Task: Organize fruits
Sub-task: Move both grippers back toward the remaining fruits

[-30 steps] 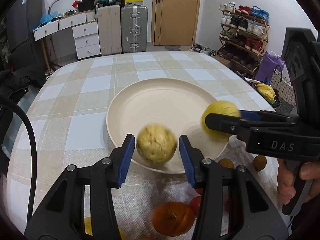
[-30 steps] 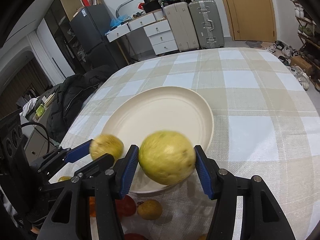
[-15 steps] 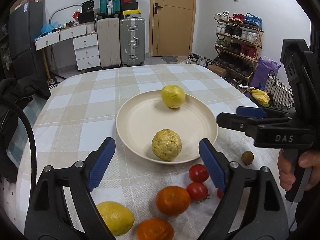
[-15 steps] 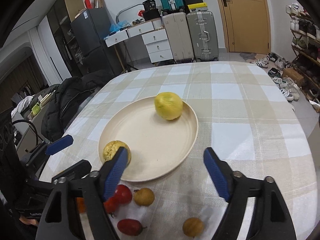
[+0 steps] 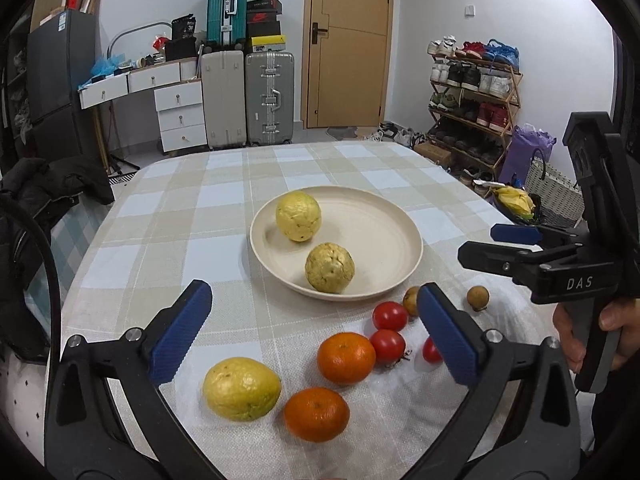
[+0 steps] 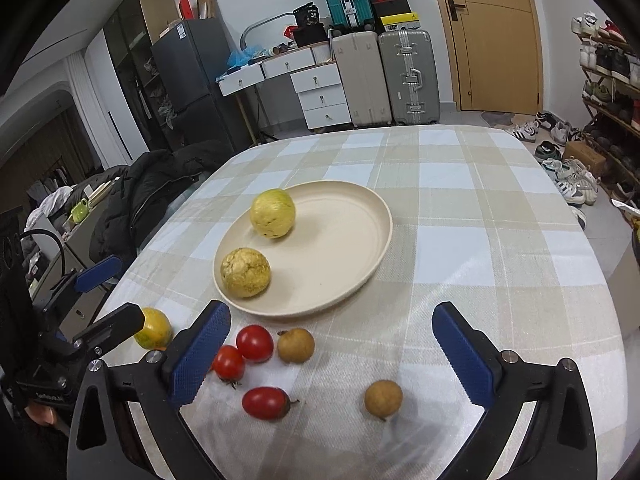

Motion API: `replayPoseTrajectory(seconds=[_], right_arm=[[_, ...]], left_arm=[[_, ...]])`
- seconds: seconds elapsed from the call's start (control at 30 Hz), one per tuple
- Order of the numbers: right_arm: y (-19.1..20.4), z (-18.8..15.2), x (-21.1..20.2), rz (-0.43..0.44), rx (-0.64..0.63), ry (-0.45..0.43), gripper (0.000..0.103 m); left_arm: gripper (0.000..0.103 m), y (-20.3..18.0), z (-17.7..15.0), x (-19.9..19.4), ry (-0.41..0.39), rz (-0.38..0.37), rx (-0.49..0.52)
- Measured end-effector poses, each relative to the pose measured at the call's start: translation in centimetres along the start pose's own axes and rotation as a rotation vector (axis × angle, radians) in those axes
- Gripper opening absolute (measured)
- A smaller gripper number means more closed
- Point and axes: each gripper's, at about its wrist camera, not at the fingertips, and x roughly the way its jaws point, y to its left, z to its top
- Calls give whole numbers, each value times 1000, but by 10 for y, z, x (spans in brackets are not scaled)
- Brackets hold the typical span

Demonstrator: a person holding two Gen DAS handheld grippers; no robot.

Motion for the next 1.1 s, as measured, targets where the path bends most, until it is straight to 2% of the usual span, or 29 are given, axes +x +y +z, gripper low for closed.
replayPoseTrajectory(seconds=[0.23,0.47,0.9,1.0,1.1], right_arm=[[-5,-9,-5,-8,-20,36,103],[-14,-16,-3,14,12,76,103],[-9,-28,4,8,-84,155,102],[-7,-30,7,5,-101,171,98],[-7,-33,10,14,-115,189,87]], left_arm=[[102,-5,-9,-12,16,-7,4],[102,-2,-22,-22,25,-6,-8],[102,5,-33,-14,76,-5,-15],[102,4,-36,-11,93,-5,-3],[102,2,-37,-8,104,-6,15]])
